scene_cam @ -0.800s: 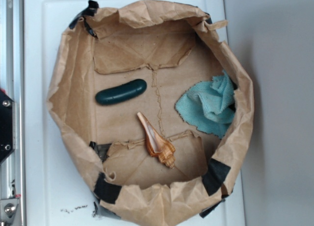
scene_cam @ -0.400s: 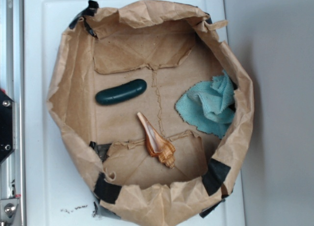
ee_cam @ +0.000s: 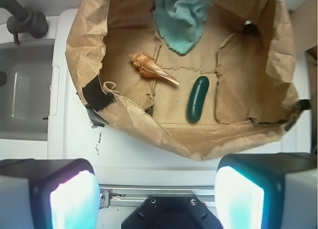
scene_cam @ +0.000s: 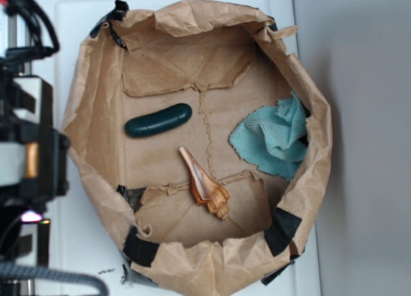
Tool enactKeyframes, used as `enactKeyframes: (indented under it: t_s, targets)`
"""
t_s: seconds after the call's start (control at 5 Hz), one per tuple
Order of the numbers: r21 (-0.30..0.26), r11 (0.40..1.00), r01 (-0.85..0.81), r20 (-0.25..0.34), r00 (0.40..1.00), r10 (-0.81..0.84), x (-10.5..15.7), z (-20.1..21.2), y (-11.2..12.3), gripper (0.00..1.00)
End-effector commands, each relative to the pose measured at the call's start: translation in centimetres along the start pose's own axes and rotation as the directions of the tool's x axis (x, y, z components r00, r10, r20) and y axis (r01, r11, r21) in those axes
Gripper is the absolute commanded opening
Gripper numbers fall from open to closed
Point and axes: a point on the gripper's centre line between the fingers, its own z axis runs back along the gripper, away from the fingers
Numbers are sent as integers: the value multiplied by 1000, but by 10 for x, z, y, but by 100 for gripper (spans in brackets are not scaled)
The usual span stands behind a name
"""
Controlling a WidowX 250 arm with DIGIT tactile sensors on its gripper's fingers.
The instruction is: Grab the plastic pickle.
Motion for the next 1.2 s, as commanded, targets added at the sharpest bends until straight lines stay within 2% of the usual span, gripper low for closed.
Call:
enactKeyframes:
  t_s: [0.0, 0.2, 0.4, 0.6, 0.8, 1.0]
  targets:
    - [-1, 1000, 5, 33, 999, -5, 6, 8, -1, 100]
    - [-1, 1000, 5, 33, 999, -5, 6, 8, -1, 100]
    - [-45, 998, 44, 48, 998, -42, 34, -19, 8, 100]
    - [-73, 993, 88, 124, 989, -78, 52, -51, 15, 100]
    - [-119, 987, 111, 112, 989, -98, 75, -62, 36, 100]
    - [-78, 975, 209, 115, 973, -200, 80, -92, 52, 100]
